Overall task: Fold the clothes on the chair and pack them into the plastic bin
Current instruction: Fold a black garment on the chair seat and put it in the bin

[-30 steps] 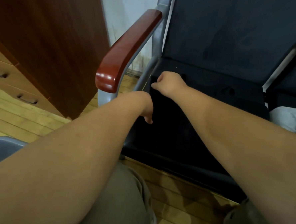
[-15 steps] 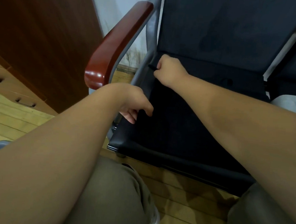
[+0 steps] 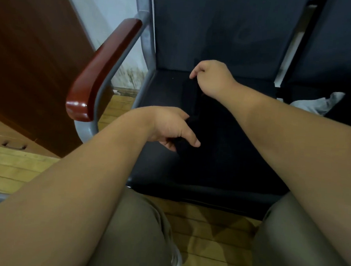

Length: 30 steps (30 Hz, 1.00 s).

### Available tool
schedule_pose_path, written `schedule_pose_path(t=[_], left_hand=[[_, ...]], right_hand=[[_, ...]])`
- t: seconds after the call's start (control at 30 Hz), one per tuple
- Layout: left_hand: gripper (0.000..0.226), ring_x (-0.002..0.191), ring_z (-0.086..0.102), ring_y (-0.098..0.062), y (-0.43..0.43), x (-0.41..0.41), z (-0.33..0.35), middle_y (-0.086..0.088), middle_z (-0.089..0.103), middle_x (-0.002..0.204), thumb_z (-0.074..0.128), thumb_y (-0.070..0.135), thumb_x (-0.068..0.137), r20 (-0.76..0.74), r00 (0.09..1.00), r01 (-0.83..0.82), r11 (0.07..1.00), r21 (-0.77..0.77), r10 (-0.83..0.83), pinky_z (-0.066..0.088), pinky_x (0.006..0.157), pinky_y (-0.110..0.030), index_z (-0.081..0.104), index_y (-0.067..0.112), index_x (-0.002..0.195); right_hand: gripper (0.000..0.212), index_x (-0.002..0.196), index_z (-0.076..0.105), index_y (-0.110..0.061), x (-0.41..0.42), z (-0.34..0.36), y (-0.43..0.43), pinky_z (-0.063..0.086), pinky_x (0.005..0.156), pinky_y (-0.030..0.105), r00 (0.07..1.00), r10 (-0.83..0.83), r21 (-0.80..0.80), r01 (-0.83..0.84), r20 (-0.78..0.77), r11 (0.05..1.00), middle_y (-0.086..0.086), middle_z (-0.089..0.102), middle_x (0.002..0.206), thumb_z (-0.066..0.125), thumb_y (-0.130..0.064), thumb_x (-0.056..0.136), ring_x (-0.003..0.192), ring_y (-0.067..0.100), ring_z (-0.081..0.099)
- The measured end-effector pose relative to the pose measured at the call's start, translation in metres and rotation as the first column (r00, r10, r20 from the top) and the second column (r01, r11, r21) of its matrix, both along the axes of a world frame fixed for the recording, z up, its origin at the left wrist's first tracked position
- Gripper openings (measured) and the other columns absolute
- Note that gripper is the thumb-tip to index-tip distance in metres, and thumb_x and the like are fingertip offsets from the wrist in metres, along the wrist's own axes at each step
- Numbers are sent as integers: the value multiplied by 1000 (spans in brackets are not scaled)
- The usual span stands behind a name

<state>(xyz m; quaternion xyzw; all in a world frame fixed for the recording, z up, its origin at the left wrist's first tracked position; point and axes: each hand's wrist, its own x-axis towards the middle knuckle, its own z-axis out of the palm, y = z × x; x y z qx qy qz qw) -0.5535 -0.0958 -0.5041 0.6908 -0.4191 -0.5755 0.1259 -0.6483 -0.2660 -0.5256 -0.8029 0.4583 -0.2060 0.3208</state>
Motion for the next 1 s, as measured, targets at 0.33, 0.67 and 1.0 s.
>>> schedule_pose_path(t=[0.33, 0.67, 1.0], left_hand=[[56, 120, 61, -29, -45, -72, -12, -10, 55, 137, 84, 12, 89, 204, 930, 281, 949, 142, -306, 65, 84, -38, 55, 9, 137], [45, 101, 74, -23, -55, -75, -27, -7, 72, 117, 68, 42, 102, 168, 873, 408, 875, 261, -457, 63, 87, -38, 60, 11, 132], [98, 138, 48, -32, -66, -59, -26, -7, 44, 154, 82, 60, 81, 656, 645, 514, 858, 6, -391, 47, 113, -50, 36, 26, 160]], right_hand=[[24, 106, 81, -27, -44, -22, -27, 45, 80, 16, 999, 24, 114, -20, -37, 993, -20, 66, 98, 62, -15, 97, 89, -1, 59], [26, 104, 79, -29, -72, -39, -45, 47, 83, 24, 984, -8, 184, 41, -177, 982, -8, 68, 109, 57, -15, 101, 99, 11, 61], [29, 105, 78, -22, -107, -21, -51, 50, 83, 30, 979, -70, 179, 104, -190, 978, -7, 64, 90, 49, -16, 104, 93, 15, 63]])
